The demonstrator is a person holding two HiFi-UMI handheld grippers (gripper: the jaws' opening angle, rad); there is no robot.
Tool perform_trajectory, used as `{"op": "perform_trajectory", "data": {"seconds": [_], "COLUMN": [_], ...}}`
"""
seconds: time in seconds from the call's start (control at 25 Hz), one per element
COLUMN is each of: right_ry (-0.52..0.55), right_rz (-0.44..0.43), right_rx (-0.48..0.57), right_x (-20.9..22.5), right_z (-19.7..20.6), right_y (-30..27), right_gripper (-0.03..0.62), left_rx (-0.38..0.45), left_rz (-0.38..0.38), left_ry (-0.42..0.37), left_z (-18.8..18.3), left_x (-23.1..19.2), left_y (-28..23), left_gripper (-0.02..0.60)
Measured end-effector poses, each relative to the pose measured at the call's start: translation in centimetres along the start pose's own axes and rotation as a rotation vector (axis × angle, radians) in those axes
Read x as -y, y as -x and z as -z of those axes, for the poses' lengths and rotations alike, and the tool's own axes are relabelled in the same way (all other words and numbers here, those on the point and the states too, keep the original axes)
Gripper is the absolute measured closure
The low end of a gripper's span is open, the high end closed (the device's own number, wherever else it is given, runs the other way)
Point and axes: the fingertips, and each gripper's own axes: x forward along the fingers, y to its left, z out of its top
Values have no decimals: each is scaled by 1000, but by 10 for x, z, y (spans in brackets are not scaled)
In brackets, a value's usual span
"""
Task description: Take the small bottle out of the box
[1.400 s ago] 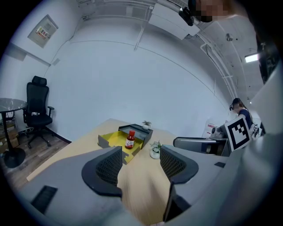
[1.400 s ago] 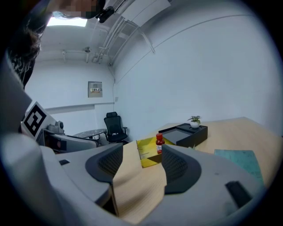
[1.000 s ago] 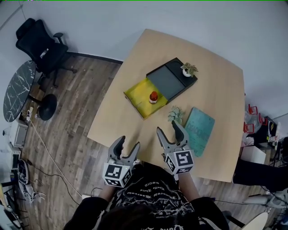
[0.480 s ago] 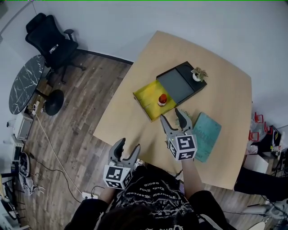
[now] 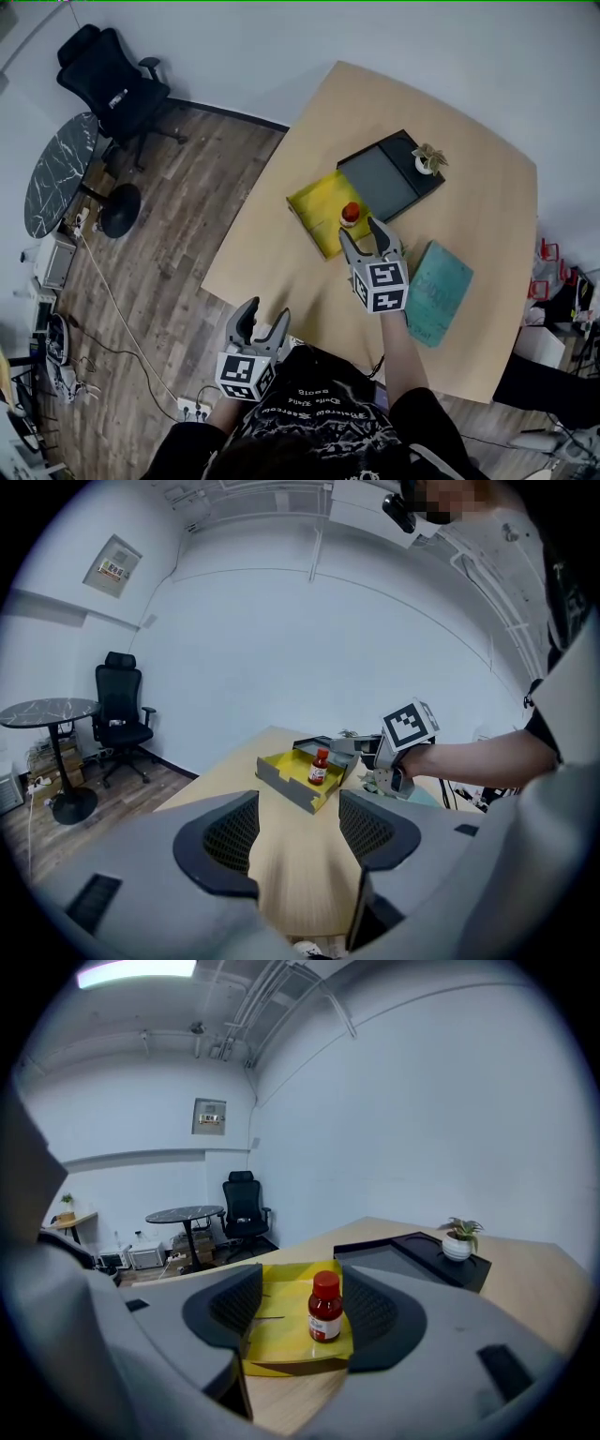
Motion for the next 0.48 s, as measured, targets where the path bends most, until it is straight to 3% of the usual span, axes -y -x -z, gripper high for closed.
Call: {"op": "perform_trajectory", "data": {"seconds": [0.48], "right_ry": [6], "right_rz": [0], "right_rx": [-69], "right_x": [22], "right_z": [21], "right_y": [-68], "right_gripper": [321], "left_rx": [-44], "left_rz": [-50], "left_ry": [-21], "left_z": [-1], "left_x": [-20], "left_y": [-11], "left_gripper": [308]}}
